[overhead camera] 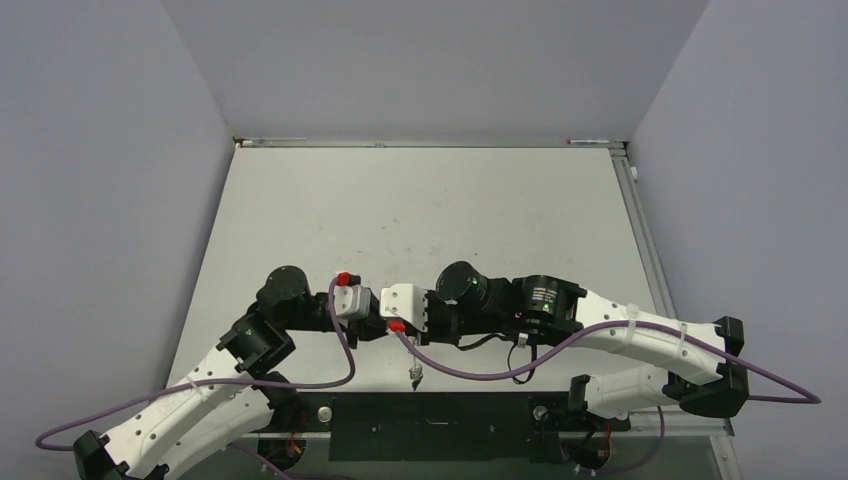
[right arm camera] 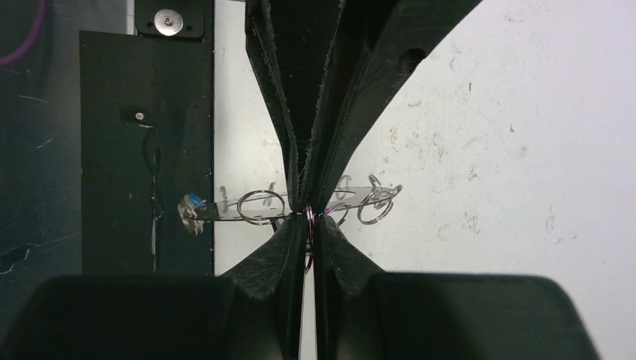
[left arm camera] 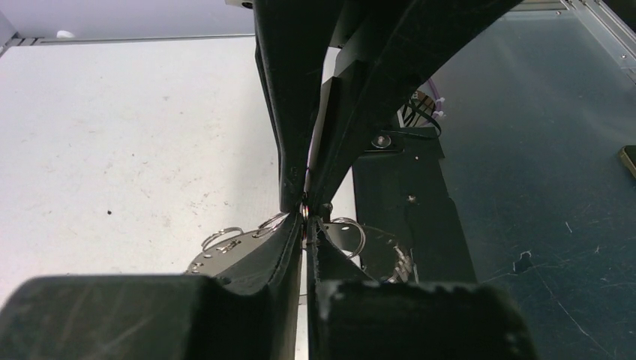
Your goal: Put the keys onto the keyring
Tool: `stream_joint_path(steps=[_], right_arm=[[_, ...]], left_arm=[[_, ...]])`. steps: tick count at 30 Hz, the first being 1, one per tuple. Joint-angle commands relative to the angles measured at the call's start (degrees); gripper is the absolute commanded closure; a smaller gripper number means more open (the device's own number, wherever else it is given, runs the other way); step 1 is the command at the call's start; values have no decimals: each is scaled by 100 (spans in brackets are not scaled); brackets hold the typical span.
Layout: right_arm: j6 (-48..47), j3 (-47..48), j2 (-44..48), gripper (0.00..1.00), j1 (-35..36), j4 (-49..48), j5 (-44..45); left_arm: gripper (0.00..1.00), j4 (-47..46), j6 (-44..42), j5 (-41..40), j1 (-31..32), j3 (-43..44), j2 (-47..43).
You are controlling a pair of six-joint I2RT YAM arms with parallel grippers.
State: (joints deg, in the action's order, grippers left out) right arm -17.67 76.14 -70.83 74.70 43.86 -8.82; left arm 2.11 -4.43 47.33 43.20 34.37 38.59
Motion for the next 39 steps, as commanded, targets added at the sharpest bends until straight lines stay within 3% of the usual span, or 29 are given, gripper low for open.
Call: stream_joint_path(steps=[1, 6, 10, 13, 16, 22, 31, 35, 39], right_arm=[[-85, 275, 81, 95, 71, -455, -87], [-58, 135, 238, 91, 70, -732, -71], [36, -14, 392, 54, 55, -964, 110], [157, -99, 562, 43, 58, -1174, 593], [353, -487, 1109, 41, 39, -1877, 1142], [862, -1206, 1940, 40, -17, -2849, 773], [1685, -1571, 1774, 47, -105, -3284, 770], [2395, -1448, 1572, 56, -137, -3537, 752], [3108, -1228, 1282, 57, -163, -3465, 1135]], left_arm=[[100, -424, 23, 37, 35, 0, -13], [100, -220, -205, -476, 4, 87, -261], [100, -580, 41, -511, -190, -66, -570], [100, -759, 179, -518, -325, -144, -733], [100, -805, 257, -561, -396, -173, -849], [100, -1027, 407, -567, -485, -287, -1072], [100, -1131, 606, -747, -551, -421, -1406], [100, -1048, 561, -895, -550, -435, -1505], [100, -915, 480, -1061, -557, -432, -1539]])
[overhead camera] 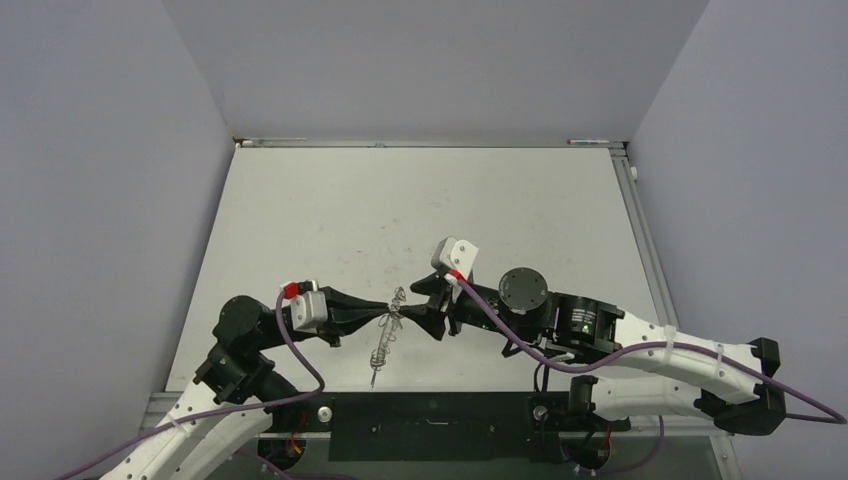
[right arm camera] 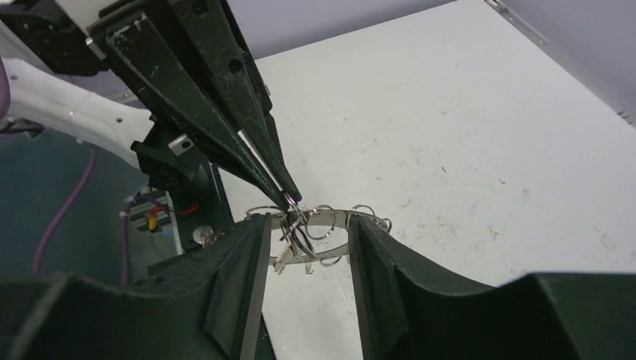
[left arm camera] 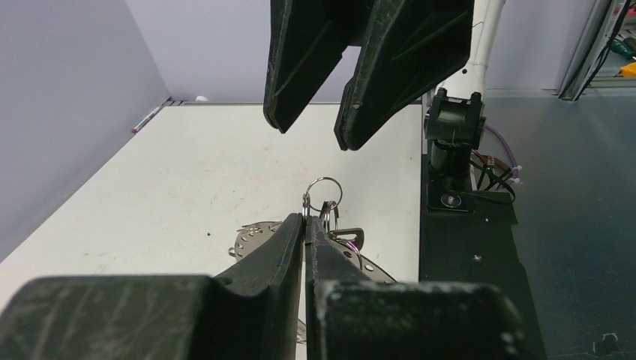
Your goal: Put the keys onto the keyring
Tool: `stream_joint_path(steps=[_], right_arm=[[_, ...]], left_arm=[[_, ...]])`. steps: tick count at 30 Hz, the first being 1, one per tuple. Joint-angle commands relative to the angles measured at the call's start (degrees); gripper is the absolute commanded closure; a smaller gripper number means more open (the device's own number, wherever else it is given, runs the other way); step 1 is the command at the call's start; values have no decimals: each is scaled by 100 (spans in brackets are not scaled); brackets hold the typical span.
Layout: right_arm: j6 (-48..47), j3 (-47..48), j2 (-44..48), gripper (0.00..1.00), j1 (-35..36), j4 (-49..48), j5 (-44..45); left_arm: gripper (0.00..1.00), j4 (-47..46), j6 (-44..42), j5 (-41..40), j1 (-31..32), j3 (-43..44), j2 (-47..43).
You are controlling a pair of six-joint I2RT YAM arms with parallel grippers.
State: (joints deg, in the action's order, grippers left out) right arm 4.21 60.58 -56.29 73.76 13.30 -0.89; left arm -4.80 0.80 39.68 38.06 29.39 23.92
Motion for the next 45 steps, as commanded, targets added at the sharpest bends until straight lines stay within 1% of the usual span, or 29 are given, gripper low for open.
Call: stream_joint_path(steps=[1, 4, 7, 9, 13, 28, 40, 42, 45], right_arm=[[1068, 388, -241, 57, -90, -354, 373], [1467, 528, -426, 58, -128, -209, 375], [1724, 626, -588, 64, -142, -113, 381], [1809, 673, -656, 71, -147, -61, 425], [1870, 687, -675, 77, -149, -20, 449], [2040, 694, -758, 76, -163, 175, 272], [2041, 708, -838, 79, -167, 301, 295], [2028, 703, -870, 82, -161, 296, 270], [2005, 699, -921, 88, -166, 292, 213]], left_arm=[[100, -186, -50, -328, -45, 81, -79], [100, -150, -53, -409, -45, 85, -89], [100, -136, -51, -430, -45, 85, -106], [100, -135, -53, -432, -45, 85, -117], [100, -133, -51, -482, -52, 76, -166], [100, -127, -46, -493, -79, 78, -169], [100, -166, -51, -501, -115, 72, -195], [100, -177, -45, -495, -124, 67, -198], [100, -187, -45, -496, -130, 67, -212]])
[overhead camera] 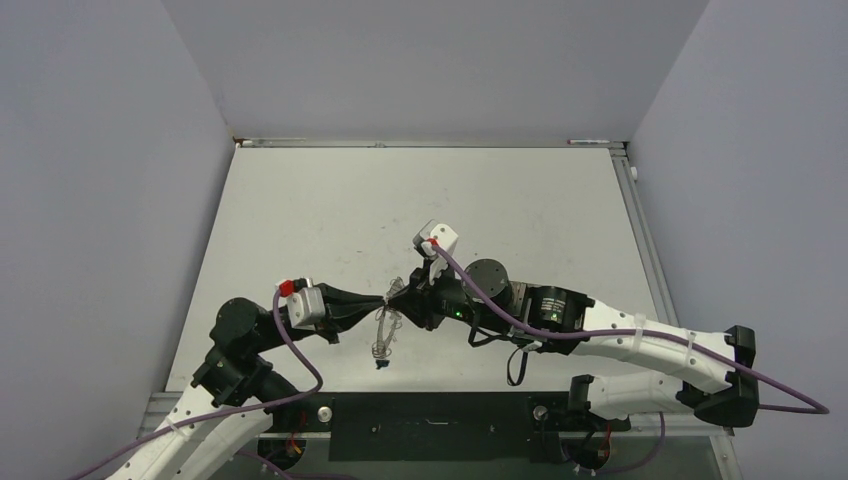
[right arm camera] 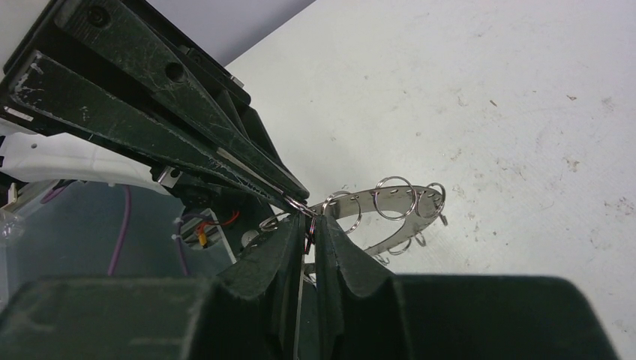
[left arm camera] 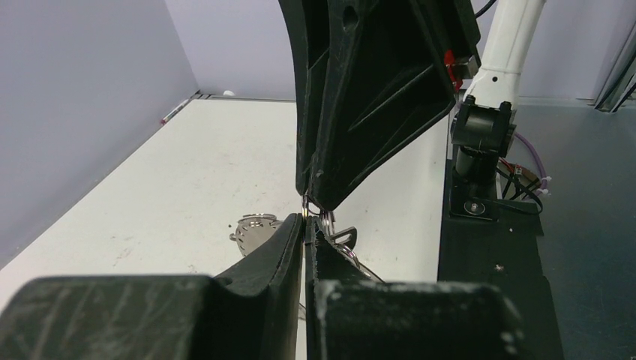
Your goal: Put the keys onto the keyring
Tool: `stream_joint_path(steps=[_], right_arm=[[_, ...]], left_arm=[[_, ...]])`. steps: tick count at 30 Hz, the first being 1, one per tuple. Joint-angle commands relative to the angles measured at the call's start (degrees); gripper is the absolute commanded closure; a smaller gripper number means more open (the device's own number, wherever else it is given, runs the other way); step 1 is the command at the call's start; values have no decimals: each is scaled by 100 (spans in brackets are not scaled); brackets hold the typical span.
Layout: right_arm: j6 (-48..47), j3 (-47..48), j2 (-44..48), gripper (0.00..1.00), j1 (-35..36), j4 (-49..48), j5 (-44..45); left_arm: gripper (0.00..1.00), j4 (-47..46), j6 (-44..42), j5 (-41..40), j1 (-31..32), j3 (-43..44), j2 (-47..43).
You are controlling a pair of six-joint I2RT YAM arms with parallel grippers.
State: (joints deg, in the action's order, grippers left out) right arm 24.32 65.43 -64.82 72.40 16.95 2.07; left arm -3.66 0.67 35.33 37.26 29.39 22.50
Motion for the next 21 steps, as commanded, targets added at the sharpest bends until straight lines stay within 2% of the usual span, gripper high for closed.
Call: stream_joint_path(steps=[1, 3, 10, 17, 21], right_arm=[[-6, 219, -70, 91, -25, -70, -91], [-6, 200, -54, 95, -29, -78, -67], [126, -67, 146, 95, -213, -367, -245], [885, -923, 502, 95, -1086, -1567, -1500], [1337, -1340, 467, 95, -1217, -2364, -1974]], left_arm=[[100, -302, -35, -55, -51, 61, -78], [100, -302, -38, -56, -52, 58, -84], [100, -401, -10, -90, -76, 46, -189], [100, -868, 224, -122, -156, -120, -515], [100, -1029, 283, -237, -213, -189, -677]])
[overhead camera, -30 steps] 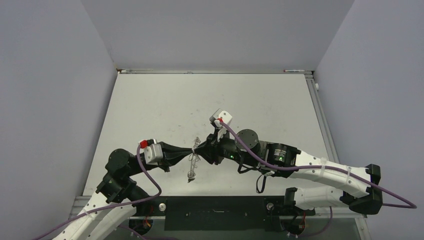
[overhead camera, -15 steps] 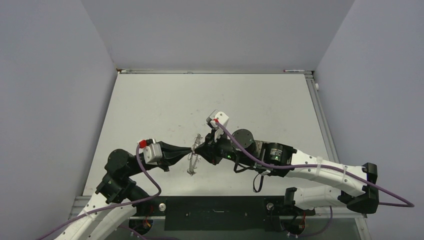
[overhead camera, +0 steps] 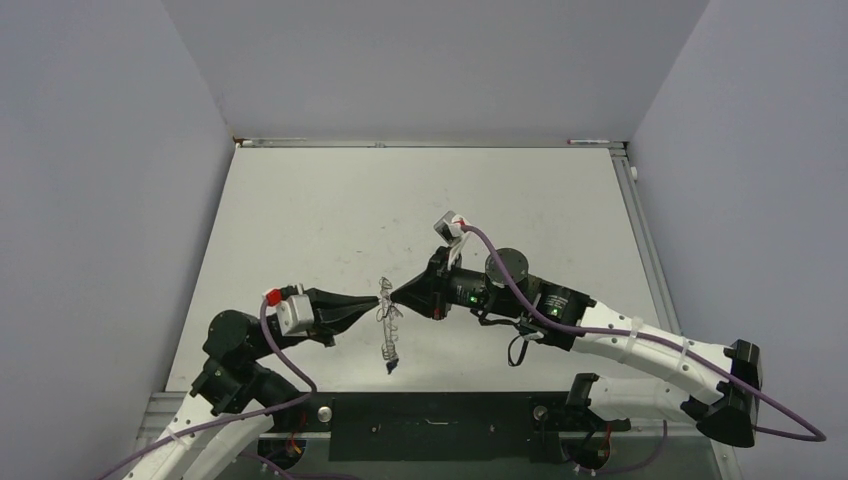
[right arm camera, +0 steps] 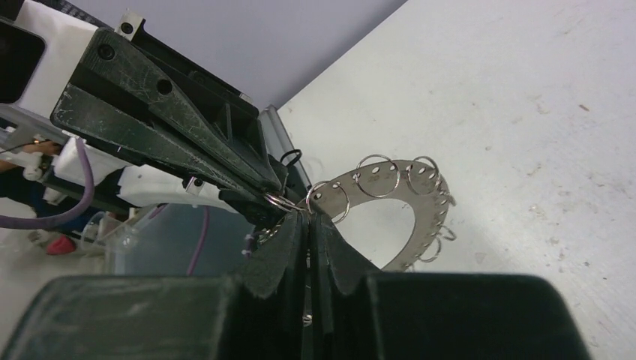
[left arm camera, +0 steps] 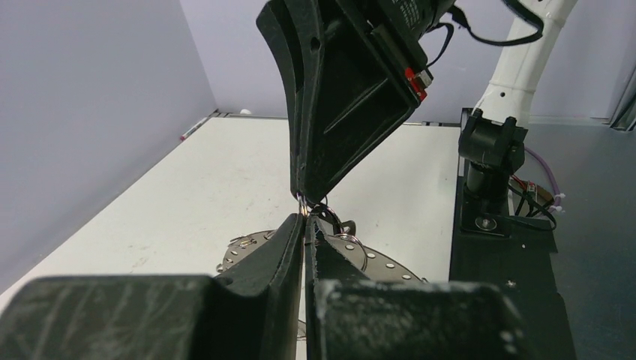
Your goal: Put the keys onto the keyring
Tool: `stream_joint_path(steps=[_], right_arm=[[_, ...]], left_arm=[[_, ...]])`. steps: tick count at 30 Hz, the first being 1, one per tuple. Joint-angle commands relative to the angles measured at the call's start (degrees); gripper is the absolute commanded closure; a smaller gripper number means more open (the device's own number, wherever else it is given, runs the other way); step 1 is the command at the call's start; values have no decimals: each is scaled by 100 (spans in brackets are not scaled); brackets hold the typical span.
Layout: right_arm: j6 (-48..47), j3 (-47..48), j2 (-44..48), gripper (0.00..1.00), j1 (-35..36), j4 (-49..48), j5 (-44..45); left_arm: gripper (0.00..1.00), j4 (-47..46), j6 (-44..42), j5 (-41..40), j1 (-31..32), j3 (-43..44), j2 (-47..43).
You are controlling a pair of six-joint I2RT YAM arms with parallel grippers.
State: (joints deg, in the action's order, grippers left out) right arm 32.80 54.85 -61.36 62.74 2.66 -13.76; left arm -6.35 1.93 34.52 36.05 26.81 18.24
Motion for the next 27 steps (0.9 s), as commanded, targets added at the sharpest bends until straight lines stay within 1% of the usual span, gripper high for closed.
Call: stream_joint_path(steps=[1, 9, 11, 16, 22, 24, 27], right_arm=[[583, -320, 76, 95, -258, -1073, -493], [900, -561, -147, 95, -269, -1746, -844], [860, -550, -150, 95, -269, -1754, -839], [461, -274, -148, 95, -287, -1326, -824], [-18, -56, -74, 95, -344, -769, -861], [-163, 44, -74, 95, -345, -578, -953], [-394, 183, -59, 95, -348, -305, -1066]], left_arm=[[100, -781, 158, -179, -102, 63, -279], [100, -884, 215, -191, -141, 15, -369], [100, -835, 216, -192, -143, 24, -345], [99, -444, 54, -111, -142, 140, -199], [63, -102, -117, -101, -142, 183, -365], [57, -67, -128, 3, -142, 172, -345], [56, 32, -158, 292, -142, 238, -191]])
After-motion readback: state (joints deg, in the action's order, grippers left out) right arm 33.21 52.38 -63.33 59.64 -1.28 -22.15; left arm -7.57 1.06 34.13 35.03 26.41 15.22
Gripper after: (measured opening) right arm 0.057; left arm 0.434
